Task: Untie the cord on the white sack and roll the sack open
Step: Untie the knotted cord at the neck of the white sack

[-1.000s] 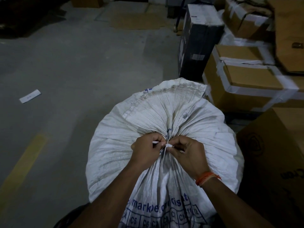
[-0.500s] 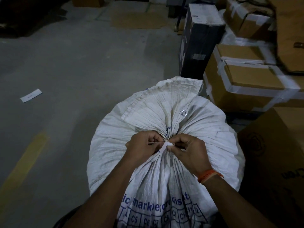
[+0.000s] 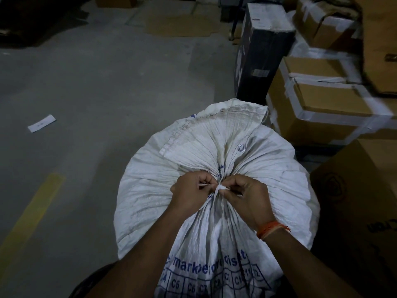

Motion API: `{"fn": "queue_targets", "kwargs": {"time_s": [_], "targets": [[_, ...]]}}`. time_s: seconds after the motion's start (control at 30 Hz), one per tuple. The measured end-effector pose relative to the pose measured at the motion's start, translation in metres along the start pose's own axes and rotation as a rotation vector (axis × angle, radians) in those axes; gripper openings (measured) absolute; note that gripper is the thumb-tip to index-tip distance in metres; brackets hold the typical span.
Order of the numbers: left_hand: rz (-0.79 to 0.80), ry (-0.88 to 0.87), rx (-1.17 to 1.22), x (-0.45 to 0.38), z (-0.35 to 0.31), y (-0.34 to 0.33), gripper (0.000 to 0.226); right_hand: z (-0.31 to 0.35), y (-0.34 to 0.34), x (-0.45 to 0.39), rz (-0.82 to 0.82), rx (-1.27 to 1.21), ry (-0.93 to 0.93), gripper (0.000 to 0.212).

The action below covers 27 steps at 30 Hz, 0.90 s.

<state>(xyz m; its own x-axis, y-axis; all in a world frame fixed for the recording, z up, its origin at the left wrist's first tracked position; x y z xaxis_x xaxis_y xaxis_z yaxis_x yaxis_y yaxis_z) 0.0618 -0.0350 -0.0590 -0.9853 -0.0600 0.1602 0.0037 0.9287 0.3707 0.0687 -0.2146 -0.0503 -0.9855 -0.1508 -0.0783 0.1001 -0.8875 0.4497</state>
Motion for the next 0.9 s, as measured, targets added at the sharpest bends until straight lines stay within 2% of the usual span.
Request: {"fn": "queue_targets", "kwargs": {"time_s": [0.3,0.43,0.6,0.9], "targets": [[0.032,-0.017,-0.048,0.001,-0.002,0.006,0.018,0.004,0.003,-0.001,0.015,0.011,0.017,0.019],[0.047,0.005,-0.132,0.0,-0.001,0.017,0.003,0.003,0.002,-0.001,0.011,0.01,0.017,0.017],[0.062,0.013,-0.077,0.001,-0.001,0.015,0.01,0.0,0.002,-0.001,0.014,0.019,0.021,0.017],[0.018,0.015,-0.058,0.001,0.0,0.008,0.009,0.0,0.001,0.001,0.007,0.018,0.039,0.018]]}}
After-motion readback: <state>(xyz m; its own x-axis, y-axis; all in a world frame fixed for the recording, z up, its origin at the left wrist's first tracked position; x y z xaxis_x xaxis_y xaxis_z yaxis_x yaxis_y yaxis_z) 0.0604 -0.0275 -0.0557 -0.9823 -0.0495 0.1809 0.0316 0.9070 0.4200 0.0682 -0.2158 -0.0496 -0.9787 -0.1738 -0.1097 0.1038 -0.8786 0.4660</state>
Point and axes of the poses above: each hand's wrist, its own x-axis away from the middle knuckle, its own y-axis out of the back of the hand, z = x × y, the point moved 1 cm from there along -x, towards the middle knuckle, and after that the axes turned 4 degrees about x, right-handed, at the moved point
